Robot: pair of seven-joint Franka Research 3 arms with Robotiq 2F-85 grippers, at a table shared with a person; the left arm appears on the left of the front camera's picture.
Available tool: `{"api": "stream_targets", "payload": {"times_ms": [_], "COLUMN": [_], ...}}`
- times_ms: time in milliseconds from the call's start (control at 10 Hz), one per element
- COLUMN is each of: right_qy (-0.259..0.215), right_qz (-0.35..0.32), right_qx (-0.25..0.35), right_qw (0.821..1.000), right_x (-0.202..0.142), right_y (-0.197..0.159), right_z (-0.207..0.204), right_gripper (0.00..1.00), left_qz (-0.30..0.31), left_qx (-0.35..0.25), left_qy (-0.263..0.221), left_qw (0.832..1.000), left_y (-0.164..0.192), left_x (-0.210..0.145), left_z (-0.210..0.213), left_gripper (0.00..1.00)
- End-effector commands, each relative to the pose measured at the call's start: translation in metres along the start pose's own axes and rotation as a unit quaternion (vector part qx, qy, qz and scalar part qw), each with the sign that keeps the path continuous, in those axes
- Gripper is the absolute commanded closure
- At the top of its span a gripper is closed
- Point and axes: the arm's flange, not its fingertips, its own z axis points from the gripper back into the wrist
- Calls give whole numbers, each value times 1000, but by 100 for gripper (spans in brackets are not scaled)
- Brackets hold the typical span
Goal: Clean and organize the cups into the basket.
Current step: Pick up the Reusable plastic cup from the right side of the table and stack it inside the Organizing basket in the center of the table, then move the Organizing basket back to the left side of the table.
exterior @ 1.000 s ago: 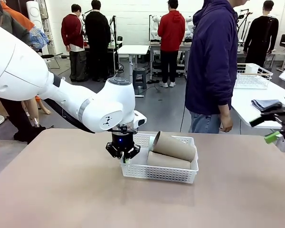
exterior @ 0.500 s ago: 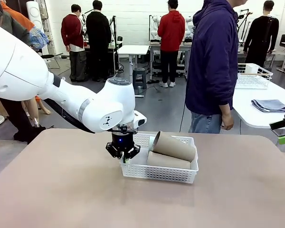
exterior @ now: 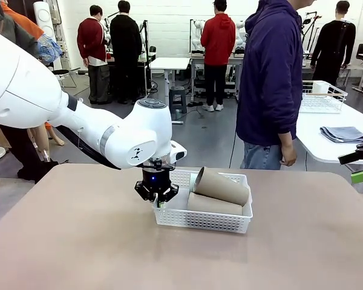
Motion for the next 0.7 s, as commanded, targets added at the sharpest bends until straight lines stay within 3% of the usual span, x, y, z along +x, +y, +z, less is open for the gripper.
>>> {"api": "stream_targets", "payload": {"times_ms": [0,600], "right_qy": [1,1], "right_qz": [6,6], "right_qx": [5,5], "right_qw": [1000,1000], "right_x": [2,2], "right_y": [0,0], "right_z": [2,2], "right_gripper": [0,0], "left_qz": [0,0], "left_qx": [0,0], "left_qy": [0,0], "left_qw": [1000,1000], "left_y": [0,0], "left_x": [0,0], "left_z": [0,0], "left_gripper": [100,100]}}
